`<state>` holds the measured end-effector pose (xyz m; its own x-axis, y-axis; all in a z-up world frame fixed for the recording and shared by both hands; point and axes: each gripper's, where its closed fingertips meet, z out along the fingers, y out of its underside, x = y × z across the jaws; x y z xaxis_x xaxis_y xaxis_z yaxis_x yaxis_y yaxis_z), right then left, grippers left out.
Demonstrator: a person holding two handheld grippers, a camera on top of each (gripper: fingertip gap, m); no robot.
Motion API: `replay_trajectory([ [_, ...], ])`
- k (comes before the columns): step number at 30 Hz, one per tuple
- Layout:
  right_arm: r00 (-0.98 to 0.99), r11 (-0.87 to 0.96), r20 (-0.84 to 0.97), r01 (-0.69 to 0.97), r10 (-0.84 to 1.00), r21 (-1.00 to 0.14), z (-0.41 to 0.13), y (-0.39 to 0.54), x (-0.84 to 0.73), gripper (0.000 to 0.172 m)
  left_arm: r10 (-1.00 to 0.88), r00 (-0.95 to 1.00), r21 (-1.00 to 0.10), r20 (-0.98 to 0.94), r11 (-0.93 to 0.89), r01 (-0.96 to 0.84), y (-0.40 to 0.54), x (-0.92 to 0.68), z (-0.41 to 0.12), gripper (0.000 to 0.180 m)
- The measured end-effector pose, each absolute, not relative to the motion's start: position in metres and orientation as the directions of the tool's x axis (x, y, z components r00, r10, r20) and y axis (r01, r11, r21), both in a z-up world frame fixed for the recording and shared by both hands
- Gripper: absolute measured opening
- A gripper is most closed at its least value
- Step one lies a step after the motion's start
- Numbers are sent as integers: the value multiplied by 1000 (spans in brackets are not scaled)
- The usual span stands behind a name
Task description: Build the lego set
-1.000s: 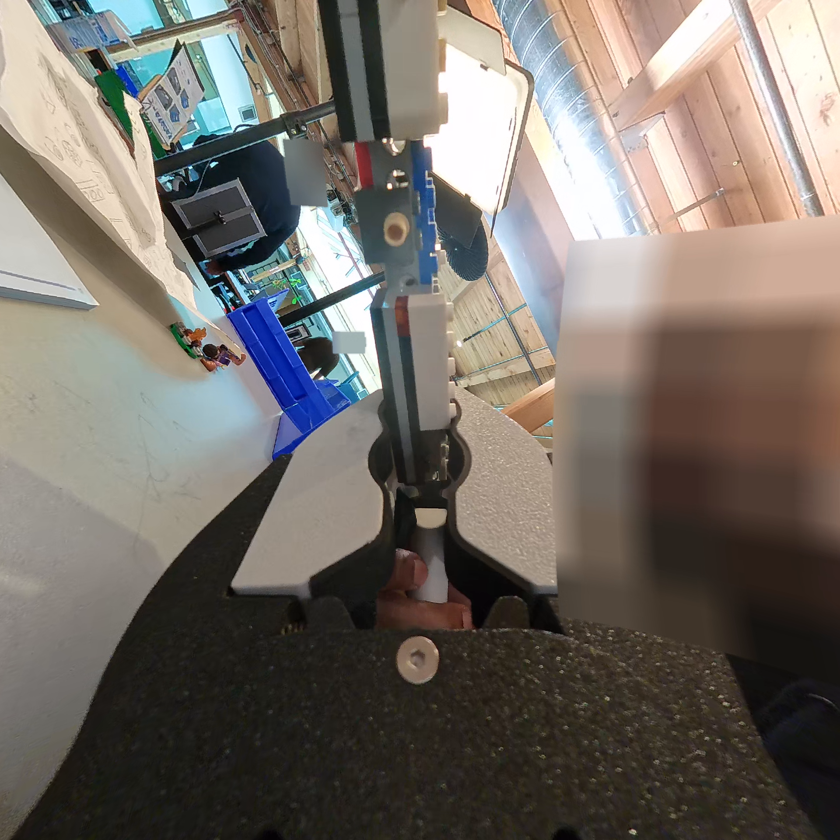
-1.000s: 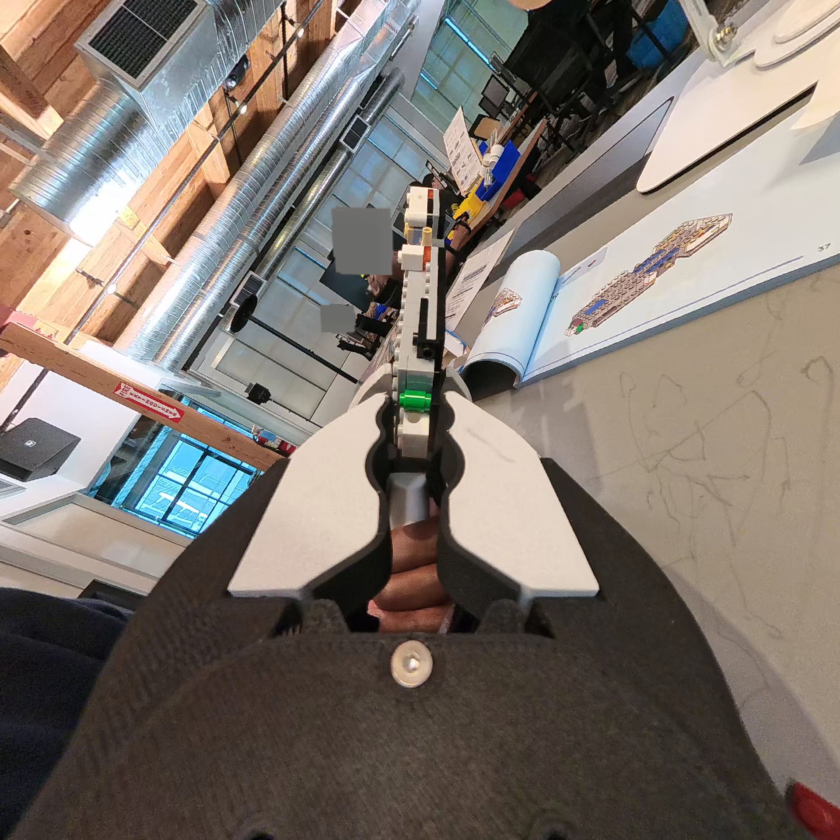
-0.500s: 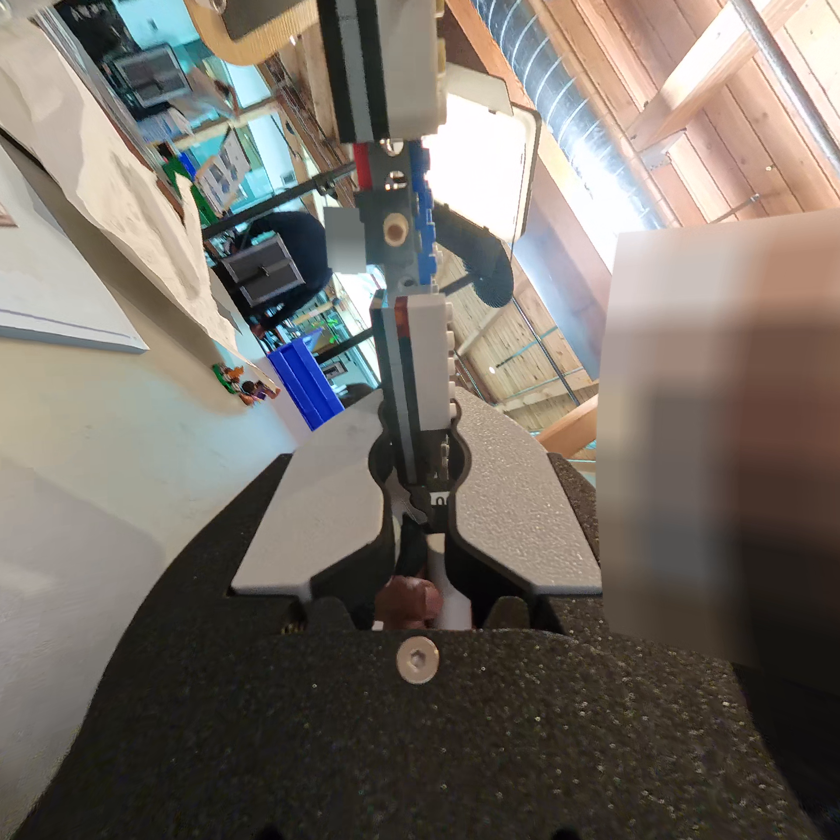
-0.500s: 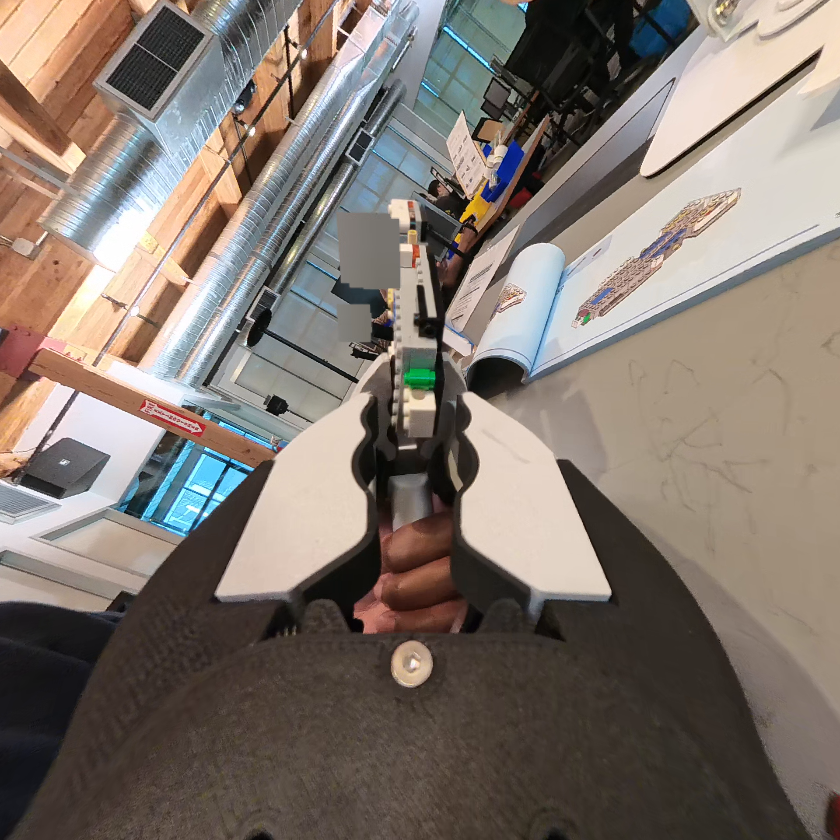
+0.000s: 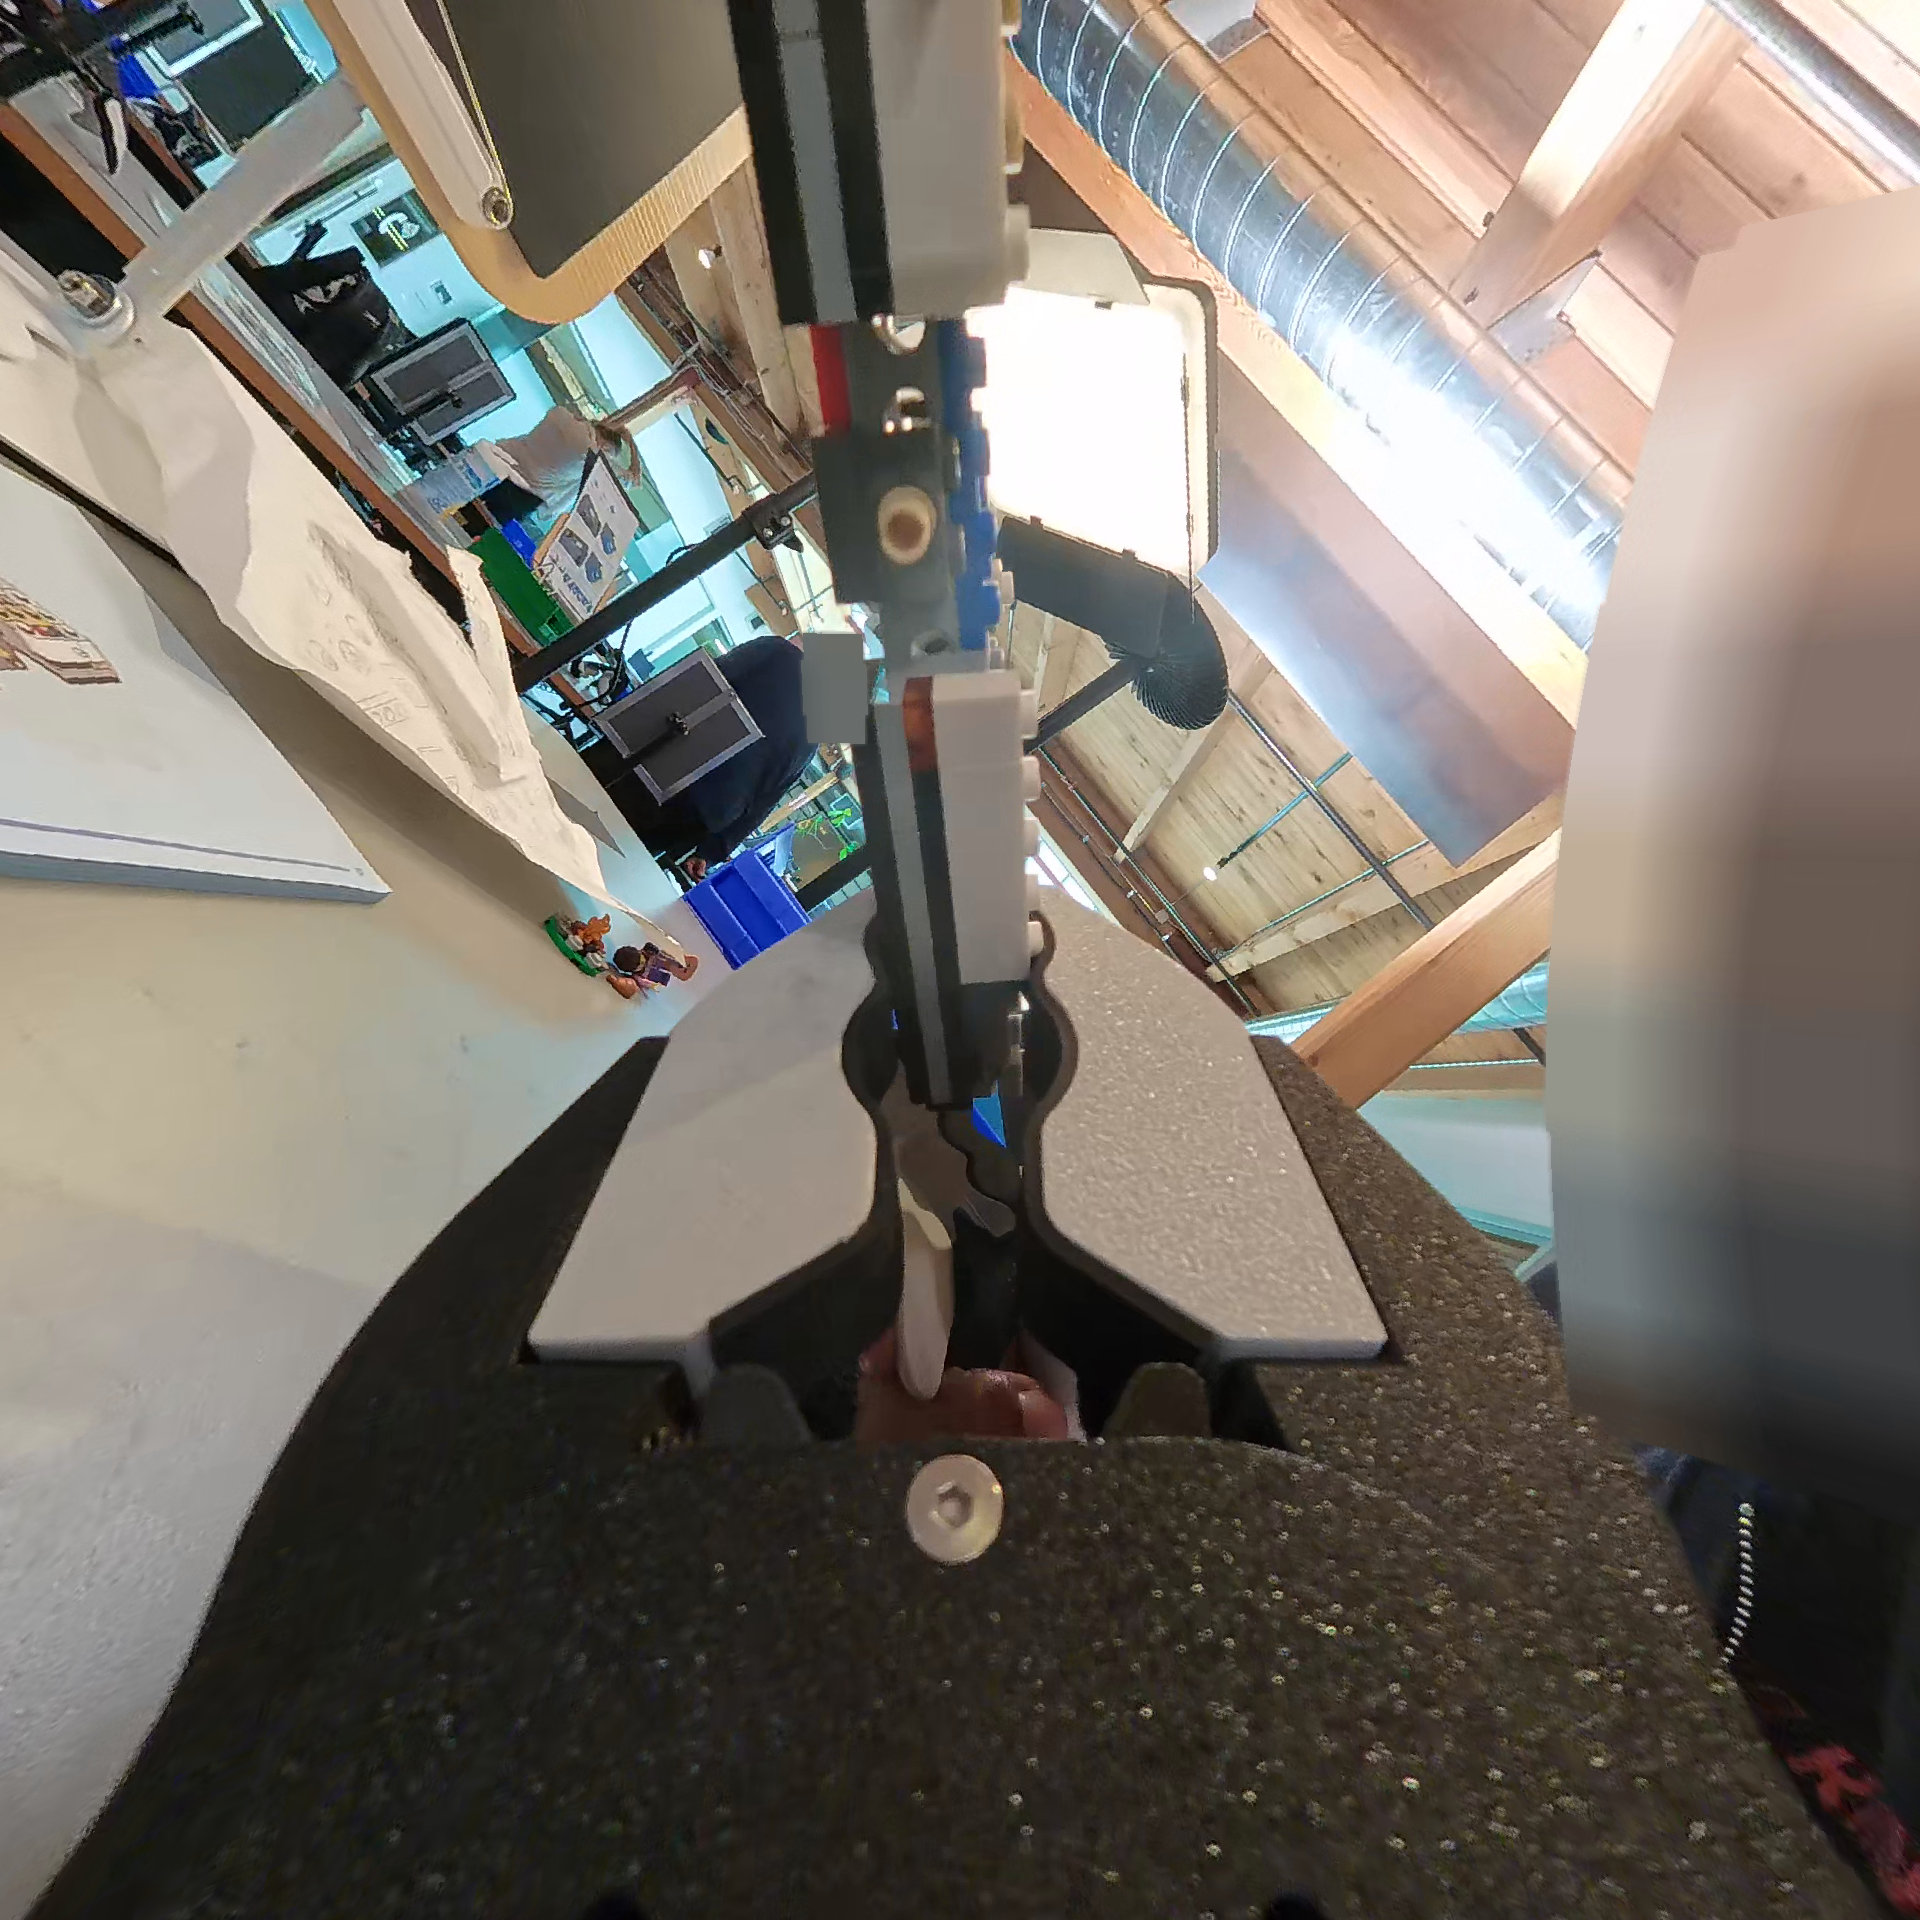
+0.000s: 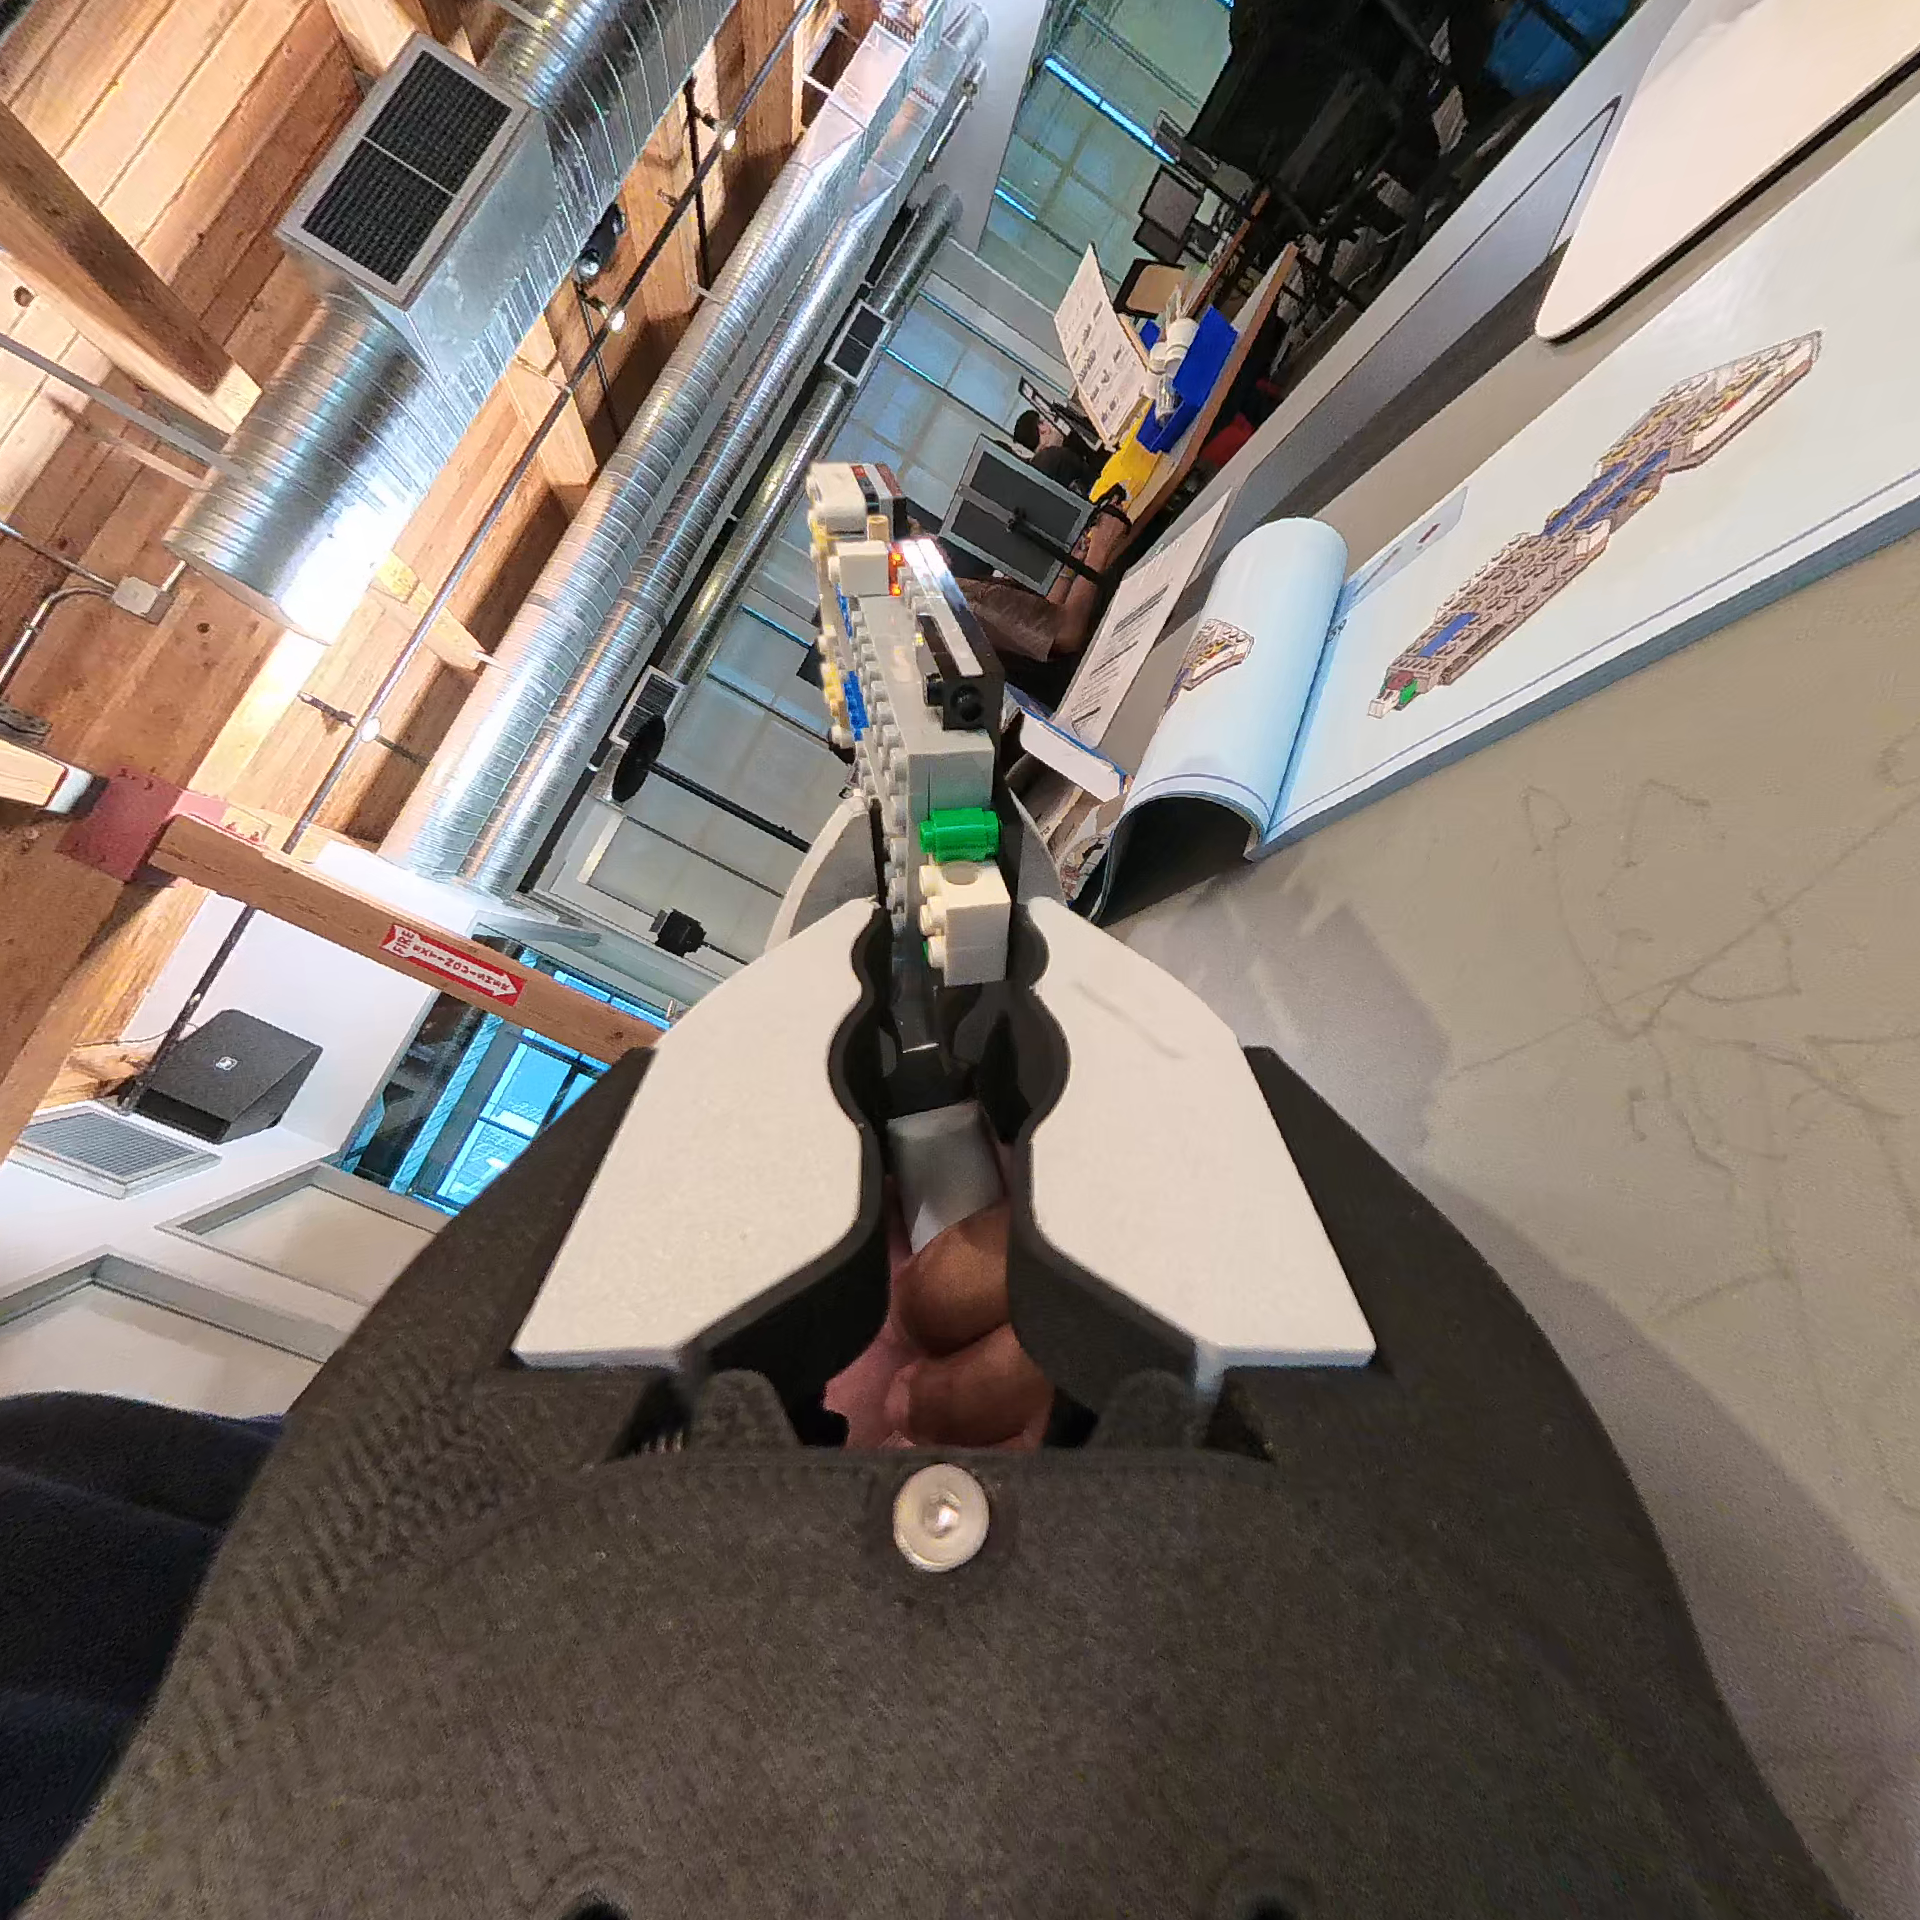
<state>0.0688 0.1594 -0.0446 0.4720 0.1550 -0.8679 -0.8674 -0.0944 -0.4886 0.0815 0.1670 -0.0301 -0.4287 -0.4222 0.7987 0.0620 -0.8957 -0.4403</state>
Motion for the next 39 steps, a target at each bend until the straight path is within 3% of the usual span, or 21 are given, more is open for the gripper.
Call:
replay_trajectory([
  [19, 506, -105, -846, -844, 164, -526, -44, 164, 66, 22, -406, -425, -424, 809, -904, 57, 172, 81, -30, 20],
  [22, 599, -138, -788, -777, 141, -615, -47, 165, 65, 45, -329, -414, -346, 848, -938, 37, 182, 81, -29, 20],
  [26, 722, -172, -681, -660, 123, -731, -43, 162, 65, 55, -211, -344, -239, 915, -970, -41, 194, 83, -35, 20],
  [30, 916, -243, -396, -370, 68, -897, -43, 157, 71, 57, -173, -288, -213, 942, -971, -111, 195, 83, -37, 20],
  [34, 993, -257, 68, 92, 101, -962, -36, 144, 85, 60, -150, -207, -199, 967, -951, -238, 188, 79, -44, 20],
  [36, 918, -184, 384, 397, 102, -899, -30, 138, 90, 60, -140, -188, -191, 972, -939, -286, 183, 73, -44, 20],
  [39, 636, -77, 768, 772, 77, -631, -32, 133, 83, 58, -135, -187, -193, 973, -922, -335, 174, 64, -38, 20],
])
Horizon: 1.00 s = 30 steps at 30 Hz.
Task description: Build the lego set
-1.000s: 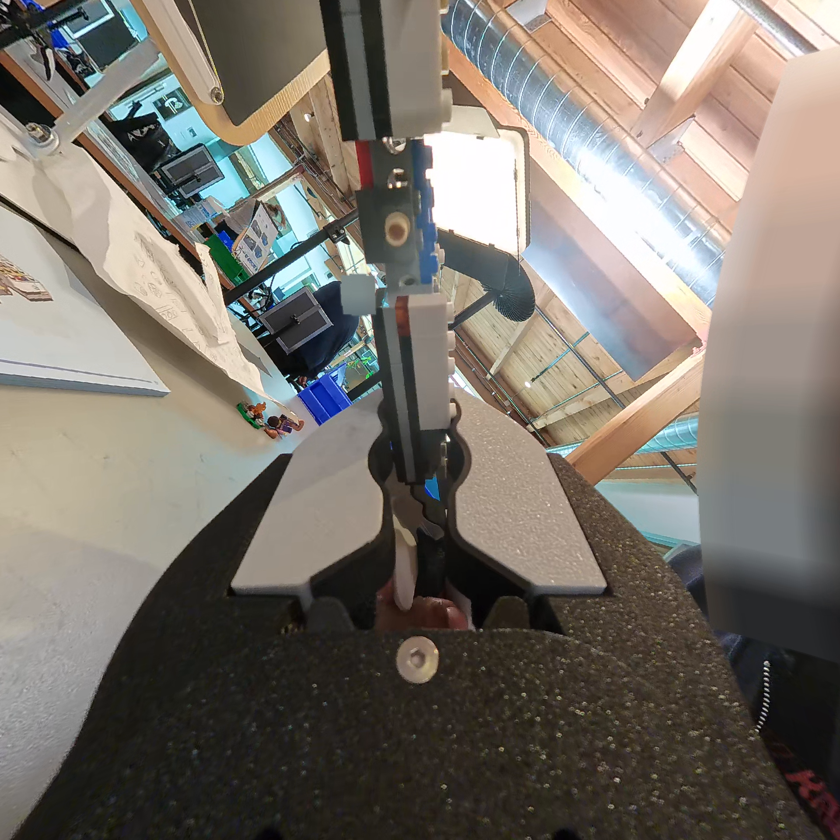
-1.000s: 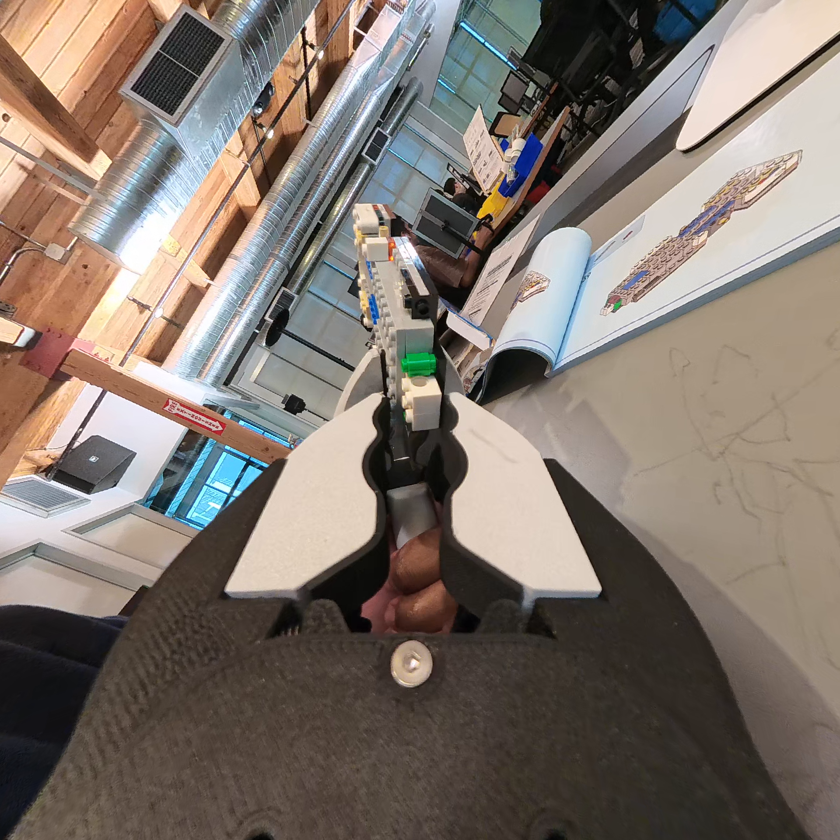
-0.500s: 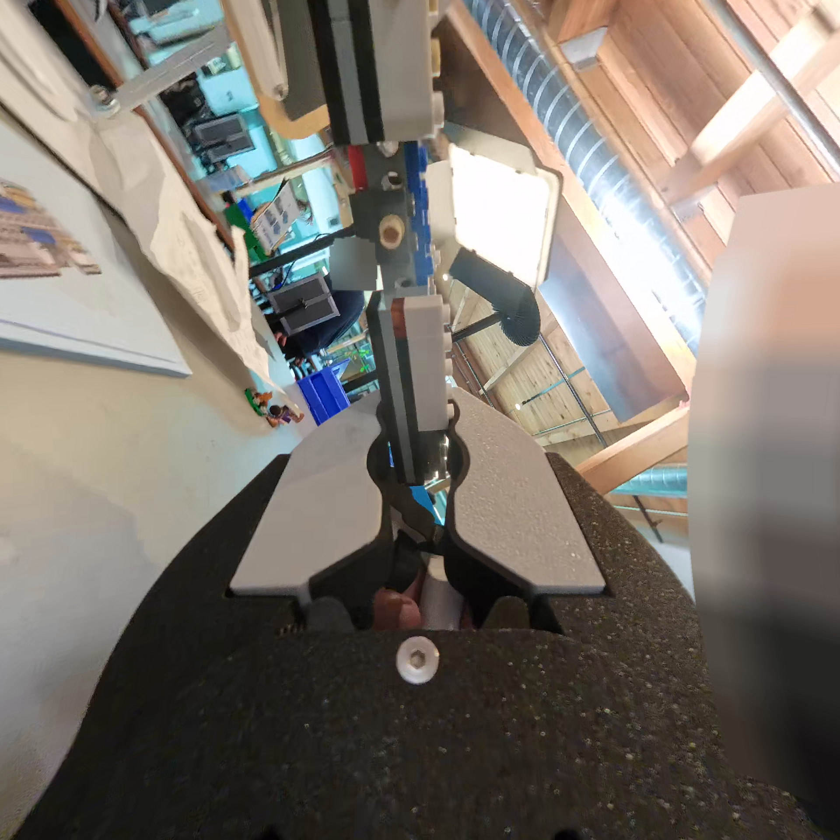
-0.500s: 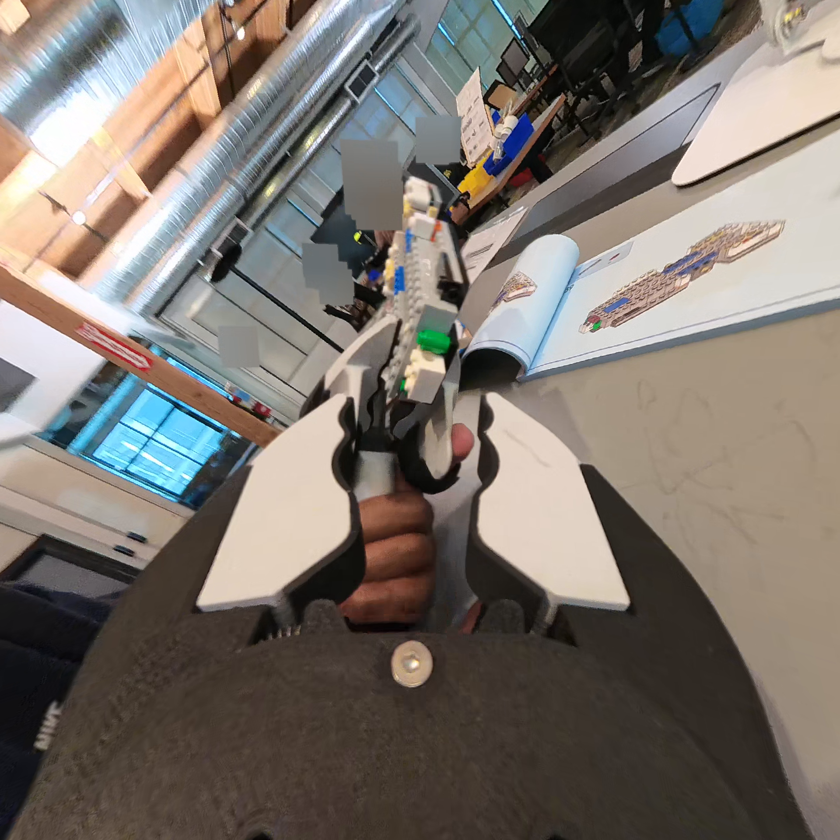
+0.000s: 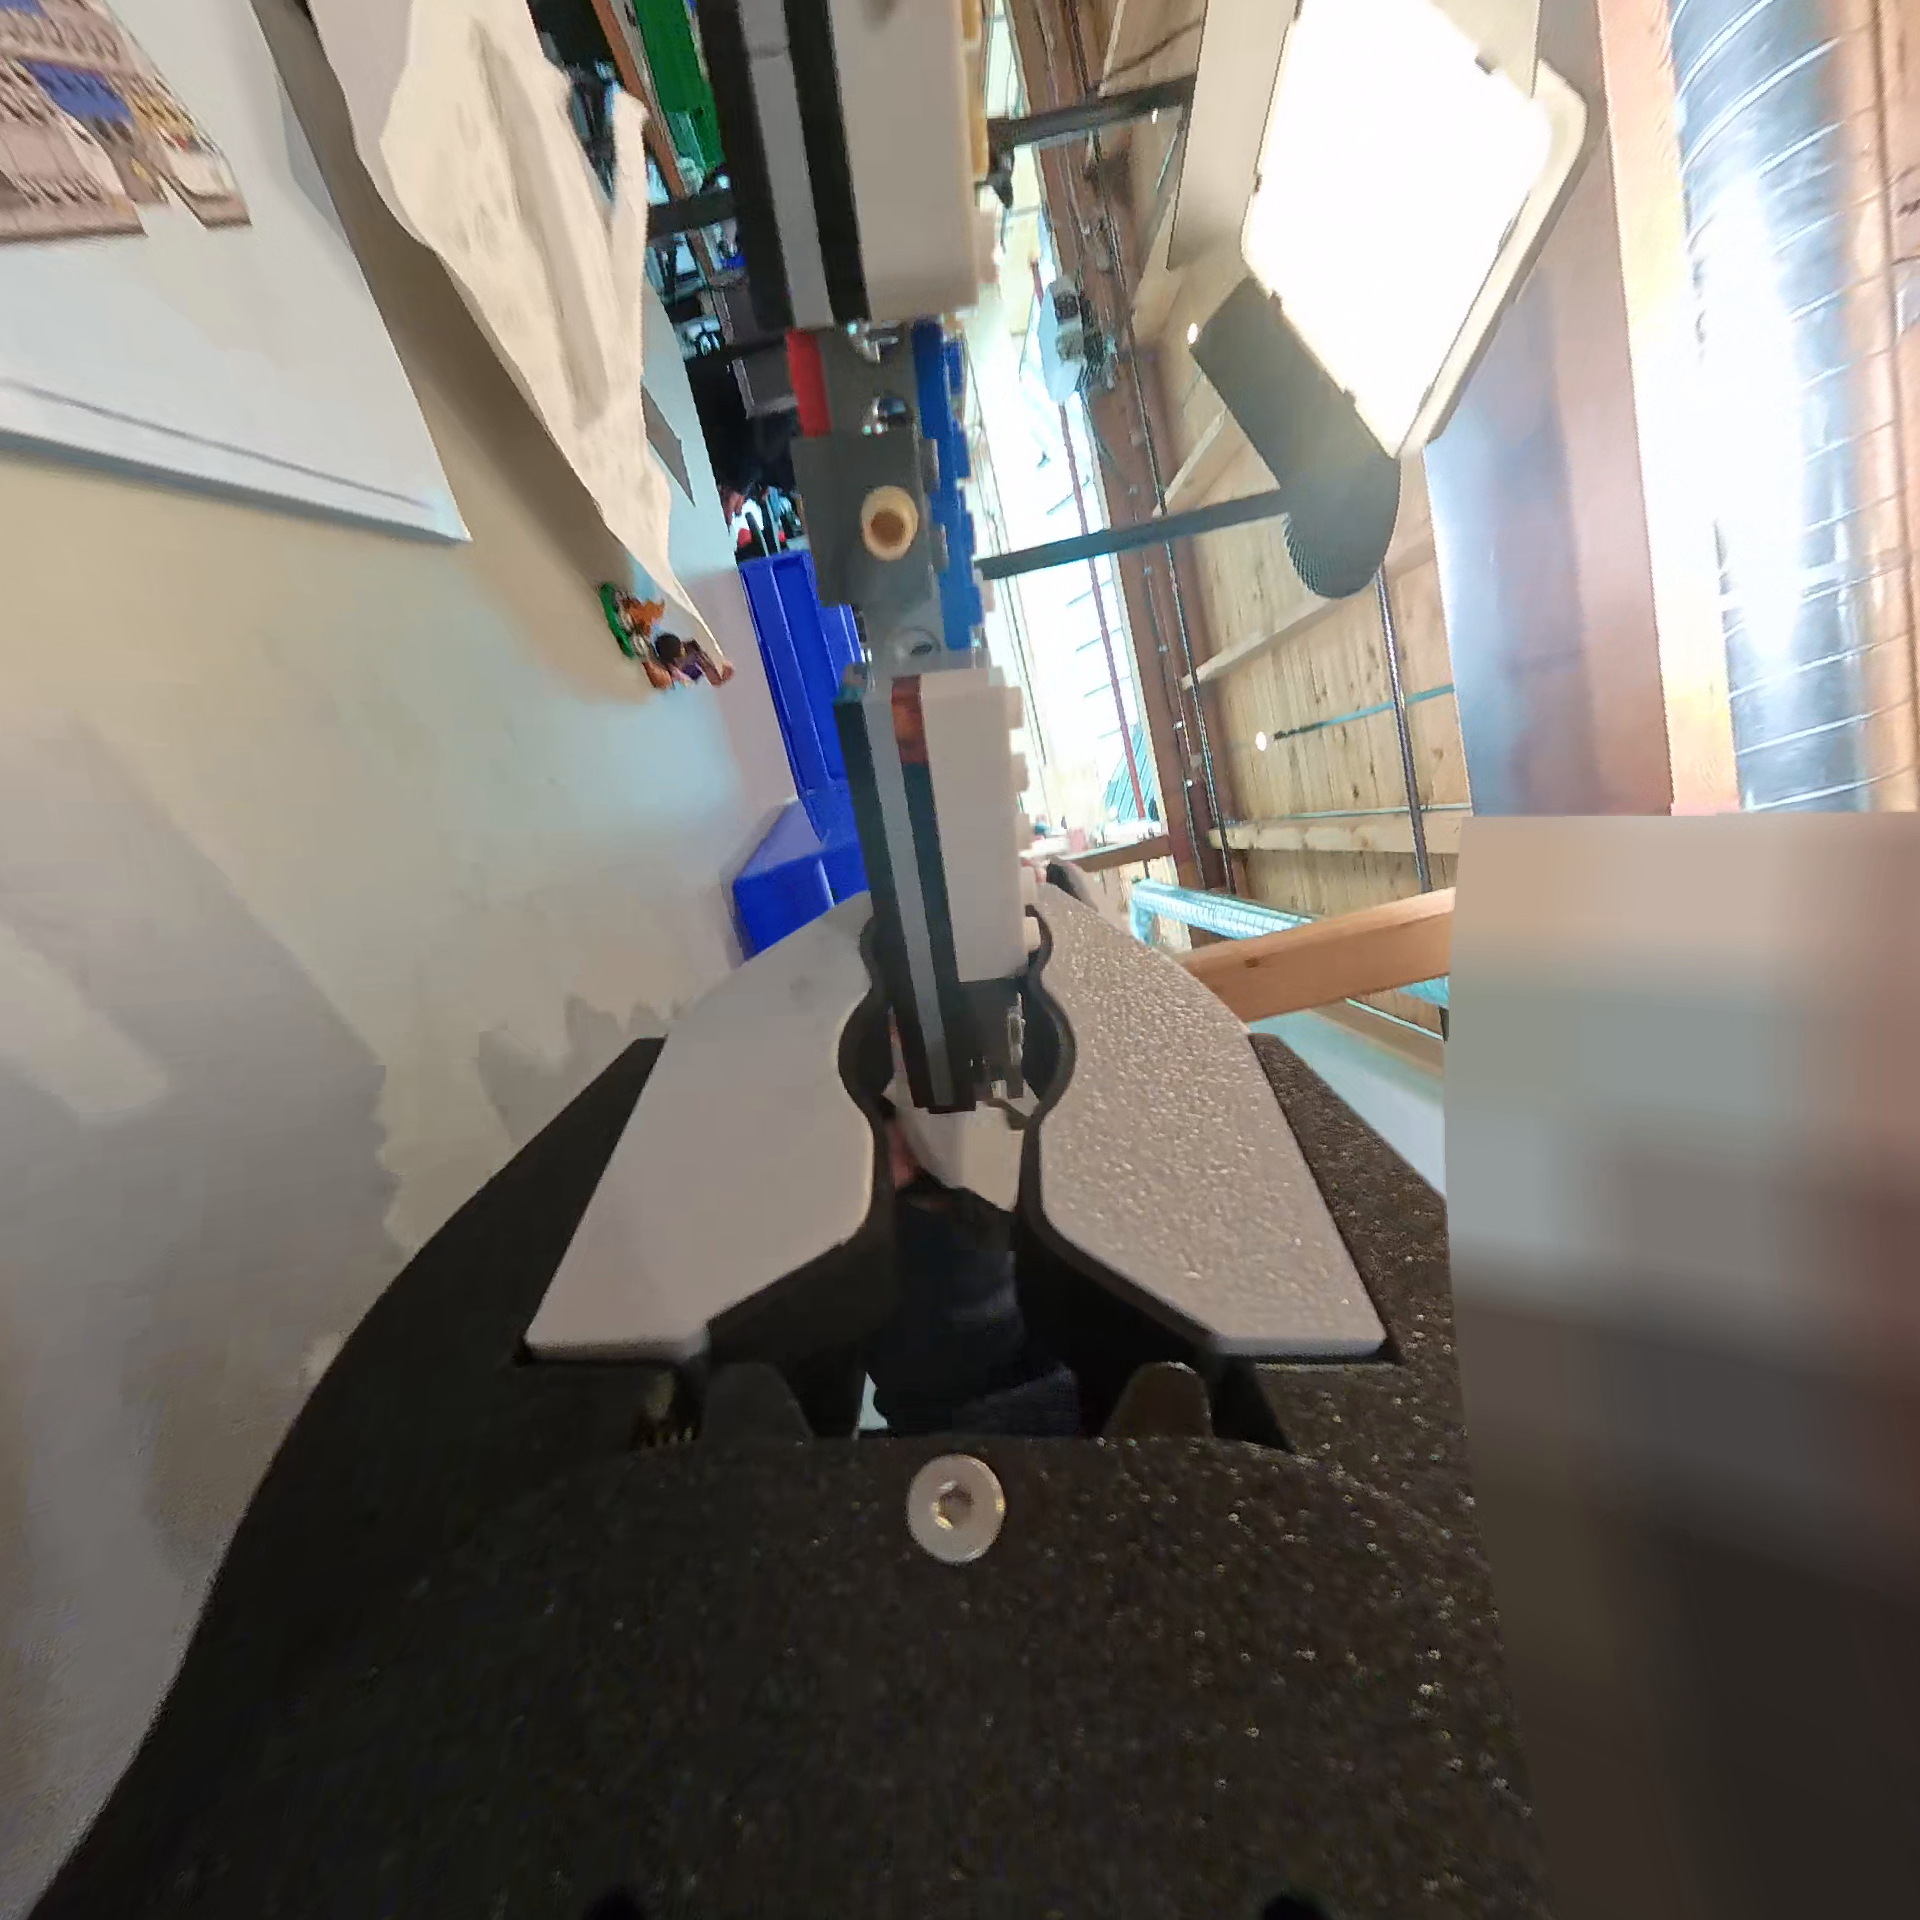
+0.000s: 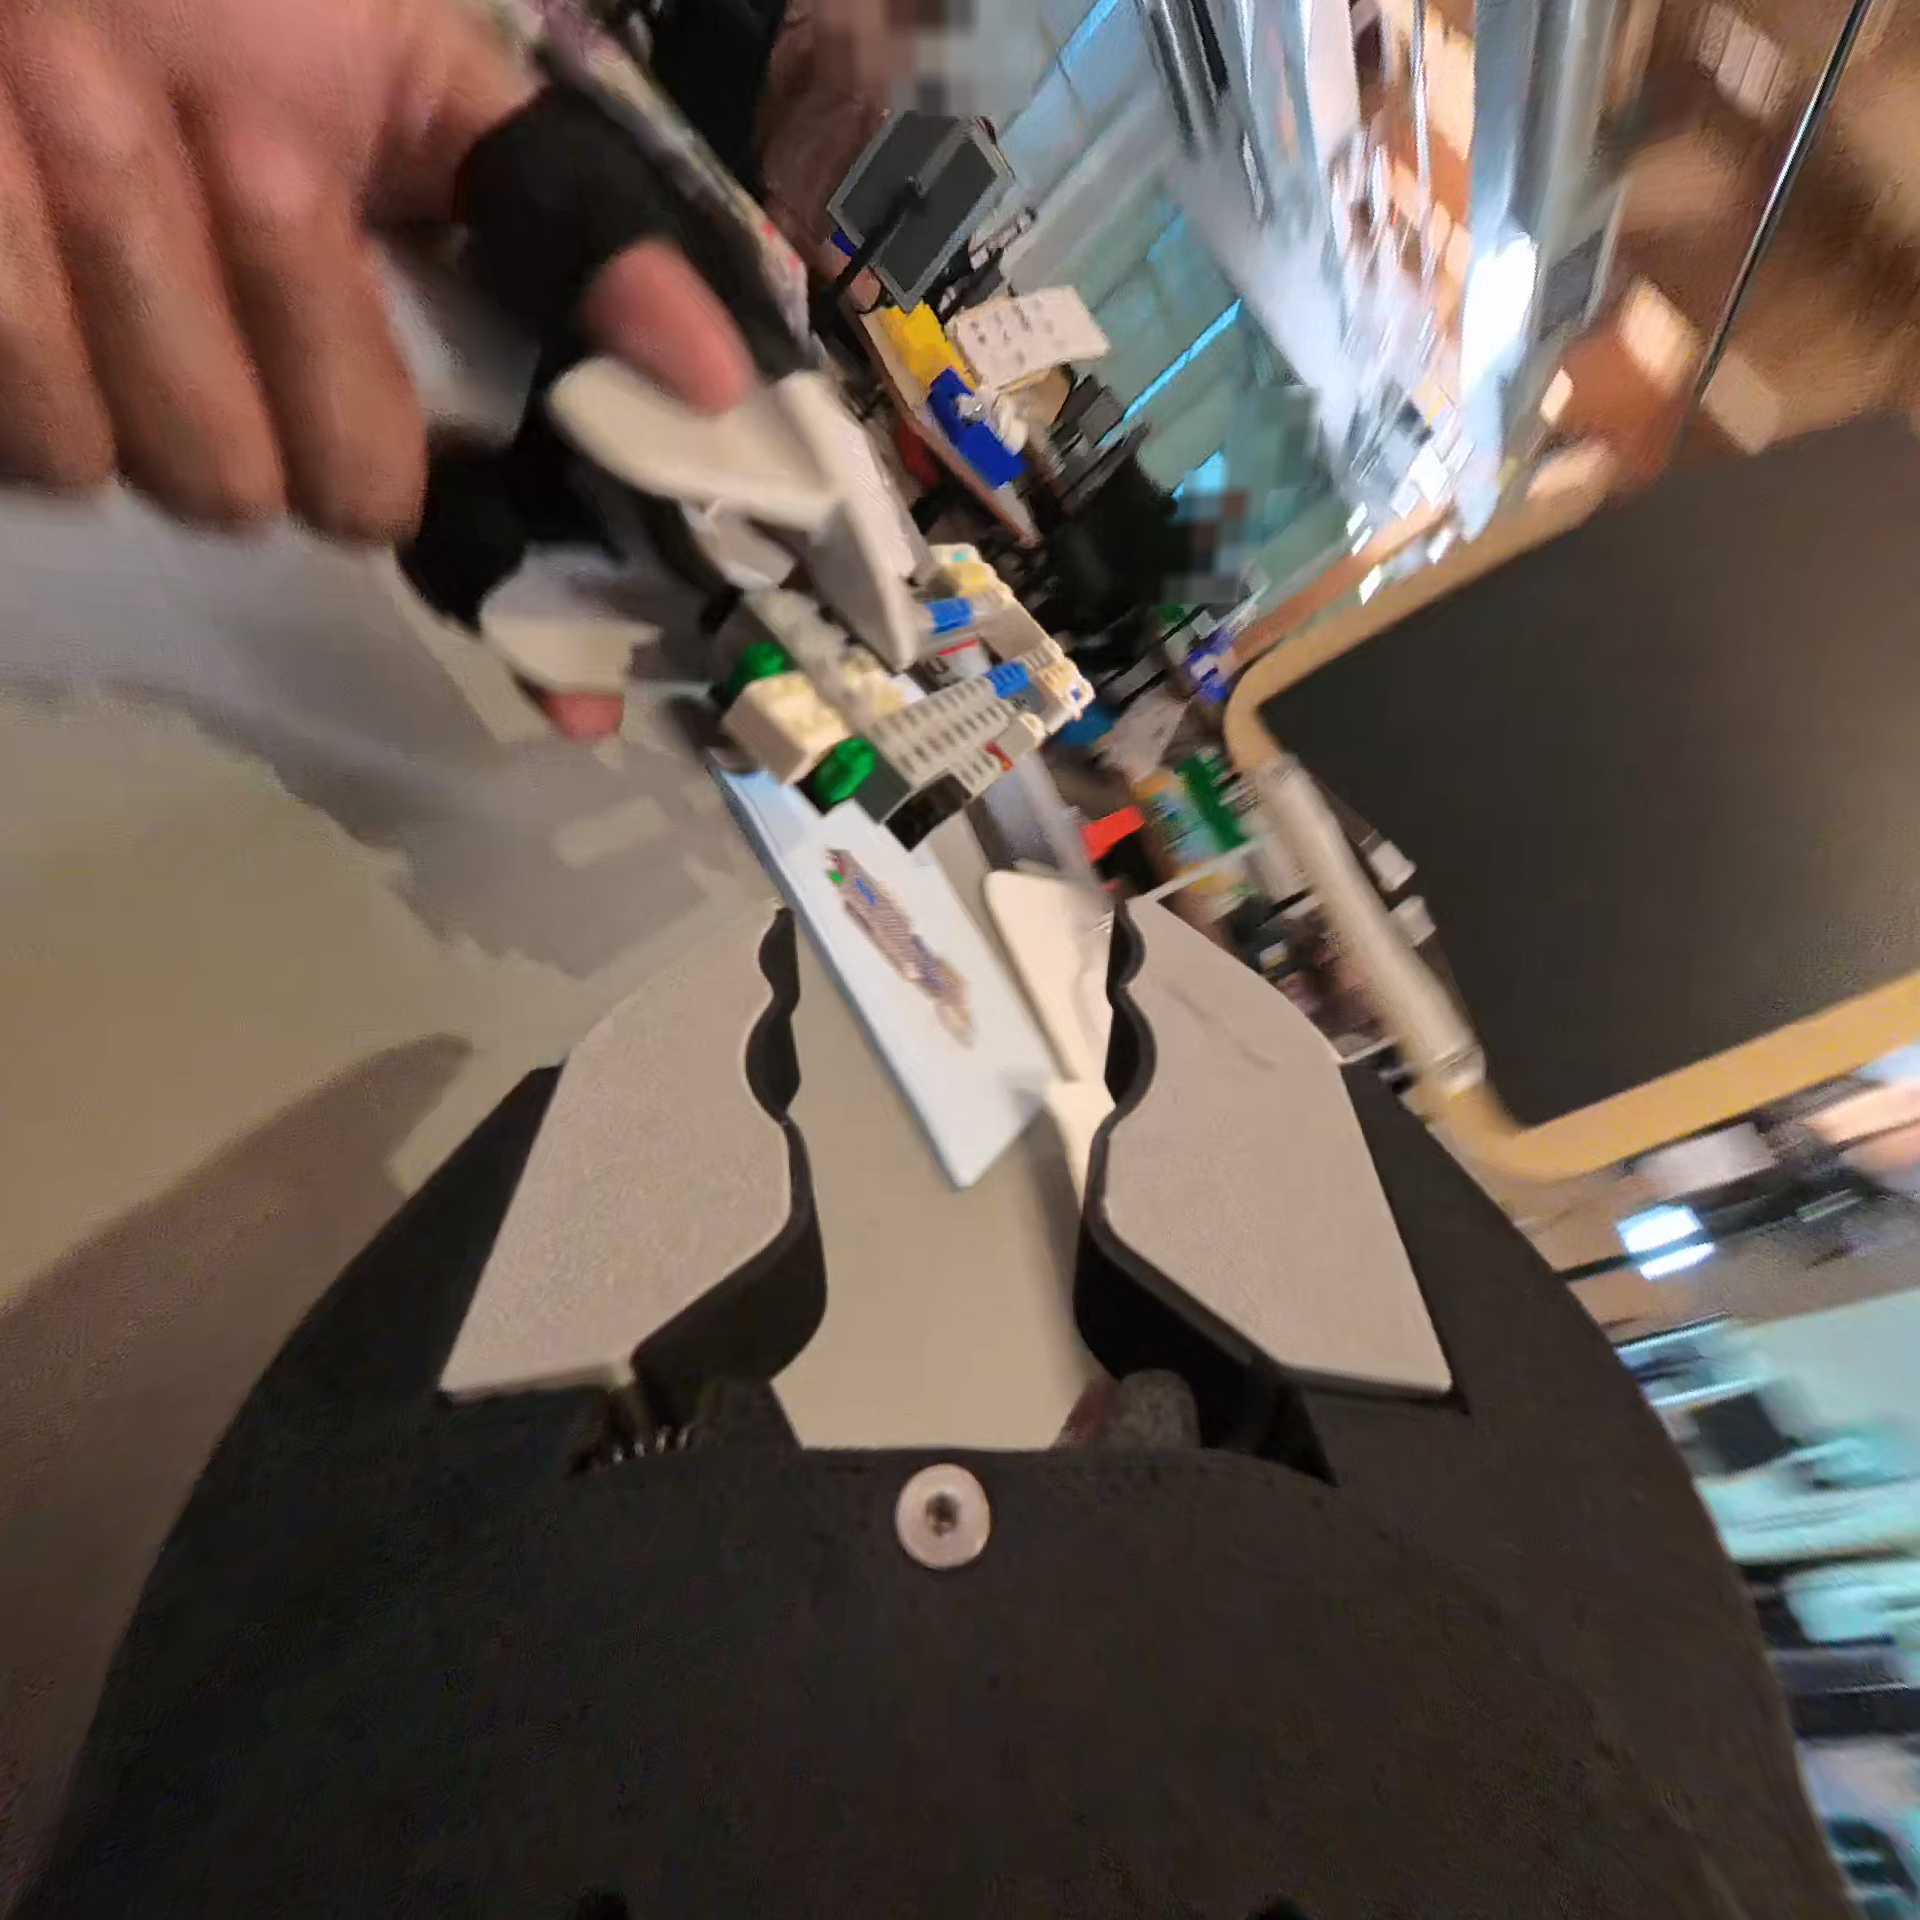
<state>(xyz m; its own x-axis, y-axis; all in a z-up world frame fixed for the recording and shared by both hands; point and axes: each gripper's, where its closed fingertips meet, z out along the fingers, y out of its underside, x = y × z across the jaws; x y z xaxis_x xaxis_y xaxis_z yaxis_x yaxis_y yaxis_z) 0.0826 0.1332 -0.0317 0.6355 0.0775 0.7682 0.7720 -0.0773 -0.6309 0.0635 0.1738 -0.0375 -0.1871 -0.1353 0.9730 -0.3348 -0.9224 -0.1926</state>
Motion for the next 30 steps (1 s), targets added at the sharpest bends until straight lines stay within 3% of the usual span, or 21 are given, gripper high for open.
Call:
replay_trajectory([
  [2, 468, -35, 883, 883, 36, -467, -35, 133, 74, 55, -150, -179, -206, 972, -911, -357, 166, 58, -33, 21],
  [4, 377, 7, 926, 926, 1, -377, -35, 132, 63, 55, -157, -176, -213, 972, -904, -371, 159, 54, -29, 20],
  [13, 170, 91, 976, 983, -134, -159, -19, 125, 39, 47, -176, -153, -224, 973, -888, -402, 131, 46, -21, 21],
  [23, 79, 38, 978, 997, -191, -73, -14, 130, 48, 21, -204, -136, -243, 970, -858, -452, 116, 48, -17, 21],
  [30, 64, 7, 978, 998, -197, -64, -12, 133, 53, 20, -218, -148, -261, 965, -865, -429, 118, 51, -13, 23],
])
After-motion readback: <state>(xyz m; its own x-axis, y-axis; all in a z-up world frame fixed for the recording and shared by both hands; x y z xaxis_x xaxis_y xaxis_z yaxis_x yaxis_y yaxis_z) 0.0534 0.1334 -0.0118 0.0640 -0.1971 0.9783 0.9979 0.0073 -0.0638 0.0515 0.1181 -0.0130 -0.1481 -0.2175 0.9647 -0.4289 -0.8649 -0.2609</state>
